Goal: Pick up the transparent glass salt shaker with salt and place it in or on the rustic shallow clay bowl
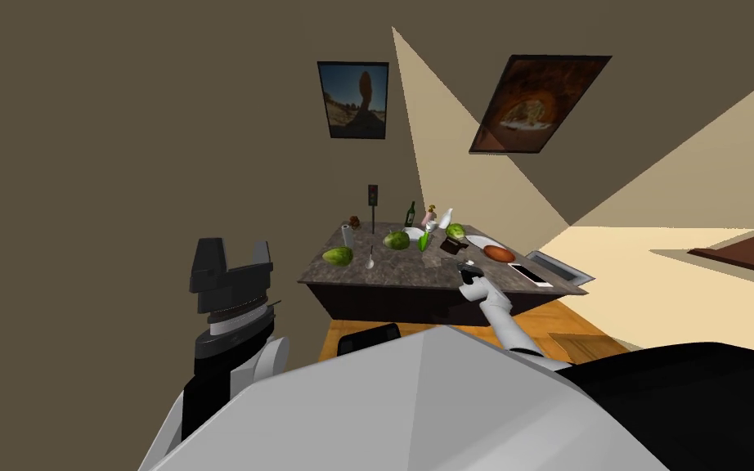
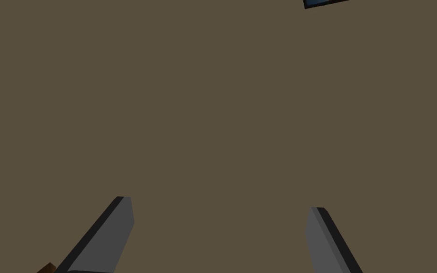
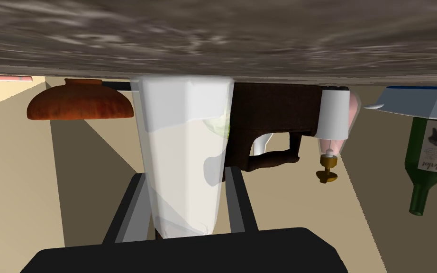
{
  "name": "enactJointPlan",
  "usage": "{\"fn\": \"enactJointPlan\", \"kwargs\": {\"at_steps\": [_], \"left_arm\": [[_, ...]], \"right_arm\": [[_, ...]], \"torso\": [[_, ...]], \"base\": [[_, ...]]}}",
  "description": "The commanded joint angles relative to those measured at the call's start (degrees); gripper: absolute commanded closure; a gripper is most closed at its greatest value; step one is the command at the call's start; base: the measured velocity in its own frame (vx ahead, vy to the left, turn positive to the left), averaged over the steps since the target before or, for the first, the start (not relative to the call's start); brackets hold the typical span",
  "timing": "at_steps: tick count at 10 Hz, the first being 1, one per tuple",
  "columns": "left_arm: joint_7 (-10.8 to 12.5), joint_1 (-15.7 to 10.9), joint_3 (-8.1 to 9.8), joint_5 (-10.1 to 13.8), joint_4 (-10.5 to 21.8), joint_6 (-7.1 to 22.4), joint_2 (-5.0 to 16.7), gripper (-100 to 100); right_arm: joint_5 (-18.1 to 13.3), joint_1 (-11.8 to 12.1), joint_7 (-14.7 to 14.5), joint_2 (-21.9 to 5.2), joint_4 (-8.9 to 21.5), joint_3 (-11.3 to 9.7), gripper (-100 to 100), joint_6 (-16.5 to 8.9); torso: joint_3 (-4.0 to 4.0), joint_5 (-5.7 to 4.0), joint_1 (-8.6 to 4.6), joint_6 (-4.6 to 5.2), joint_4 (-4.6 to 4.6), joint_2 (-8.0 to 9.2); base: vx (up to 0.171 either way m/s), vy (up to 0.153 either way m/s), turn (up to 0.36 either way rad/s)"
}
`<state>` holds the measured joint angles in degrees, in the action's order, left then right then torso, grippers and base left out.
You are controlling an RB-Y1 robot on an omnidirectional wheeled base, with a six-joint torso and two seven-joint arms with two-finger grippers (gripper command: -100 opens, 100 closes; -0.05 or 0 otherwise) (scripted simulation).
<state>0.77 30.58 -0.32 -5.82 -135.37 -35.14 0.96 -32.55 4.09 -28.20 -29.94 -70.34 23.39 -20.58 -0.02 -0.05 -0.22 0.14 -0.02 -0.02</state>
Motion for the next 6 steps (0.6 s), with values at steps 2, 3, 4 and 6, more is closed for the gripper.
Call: {"fn": "enactJointPlan", "kwargs": {"at_steps": [2,3,4,6], "left_arm": [[0.0,0.0,0.00,0.0,0.0,0.0,0.0,0],[0.0,0.0,0.00,0.0,0.0,0.0,0.0,0],[0.0,0.0,0.00,0.0,0.0,0.0,0.0,0],[0.0,0.0,0.00,0.0,0.0,0.0,0.0,0]], "right_arm": [[0.2,0.3,-1.1,1.2,-3.2,-2.5,100,-1.3],[0.6,0.8,-1.9,2.0,-5.8,-4.4,100,-2.3],[0.8,1.0,-2.3,2.4,-7.2,-5.3,100,-2.9],[1.2,1.5,-3.1,3.3,-9.9,-7.2,100,-3.9]], "torso": [[-0.05,-0.01,0.01,-0.04,-0.01,-0.09],[-0.04,0.00,0.04,-0.06,-0.01,-0.07],[-0.05,0.00,0.03,-0.04,-0.01,-0.08],[-0.05,0.02,0.03,-0.09,-0.01,-0.10]], "base": [[0.056,-0.015,-0.228],[0.052,-0.023,-0.297],[0.059,-0.015,-0.258],[0.046,-0.013,-0.152]]}}
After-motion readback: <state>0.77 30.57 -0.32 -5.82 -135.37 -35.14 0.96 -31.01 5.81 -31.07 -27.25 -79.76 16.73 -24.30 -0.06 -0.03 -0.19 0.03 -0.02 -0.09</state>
